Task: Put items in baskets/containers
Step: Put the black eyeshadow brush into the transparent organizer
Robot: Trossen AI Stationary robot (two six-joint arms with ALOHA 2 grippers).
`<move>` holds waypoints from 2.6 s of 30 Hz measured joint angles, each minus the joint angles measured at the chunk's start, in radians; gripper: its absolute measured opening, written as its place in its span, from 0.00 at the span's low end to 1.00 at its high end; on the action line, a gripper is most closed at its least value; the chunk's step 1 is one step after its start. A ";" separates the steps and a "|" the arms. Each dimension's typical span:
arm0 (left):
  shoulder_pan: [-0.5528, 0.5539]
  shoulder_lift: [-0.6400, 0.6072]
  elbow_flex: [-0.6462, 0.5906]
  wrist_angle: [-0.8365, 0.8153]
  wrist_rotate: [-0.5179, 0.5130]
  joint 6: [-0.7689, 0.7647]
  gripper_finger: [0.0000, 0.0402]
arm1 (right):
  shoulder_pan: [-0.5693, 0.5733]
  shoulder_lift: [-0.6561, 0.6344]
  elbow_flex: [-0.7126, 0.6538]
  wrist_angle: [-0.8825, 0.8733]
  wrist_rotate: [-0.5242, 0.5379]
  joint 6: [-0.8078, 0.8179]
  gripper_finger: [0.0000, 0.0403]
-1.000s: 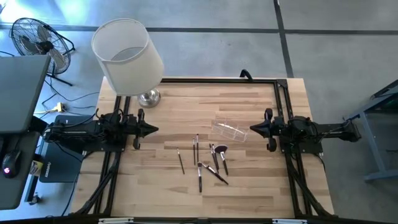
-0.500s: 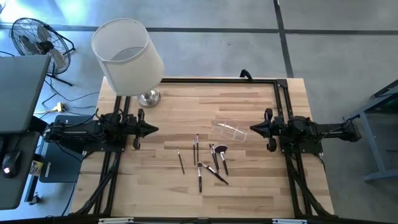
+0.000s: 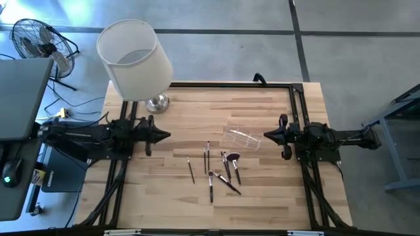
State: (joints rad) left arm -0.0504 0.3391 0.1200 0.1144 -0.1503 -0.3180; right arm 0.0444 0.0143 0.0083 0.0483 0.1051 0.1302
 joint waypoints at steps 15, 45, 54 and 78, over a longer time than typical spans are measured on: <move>-0.396 0.944 0.614 -0.399 -0.508 -0.603 0.00 | 0.000 0.000 0.000 0.000 0.000 0.000 0.01; -0.227 1.429 1.144 -1.079 -0.149 -1.309 0.25 | 0.000 0.000 0.000 0.000 -0.003 0.000 0.01; -0.224 1.429 1.144 -0.983 -0.155 -1.303 0.33 | 0.000 0.000 0.000 -0.001 -0.003 0.000 0.01; -0.132 1.451 1.145 -0.757 -0.167 -1.103 0.33 | 0.000 0.000 0.000 0.000 -0.003 0.000 0.01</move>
State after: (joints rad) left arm -0.1819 1.7897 1.2652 -0.6422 -0.3175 -1.4206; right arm 0.0444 0.0139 0.0086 0.0479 0.1020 0.1302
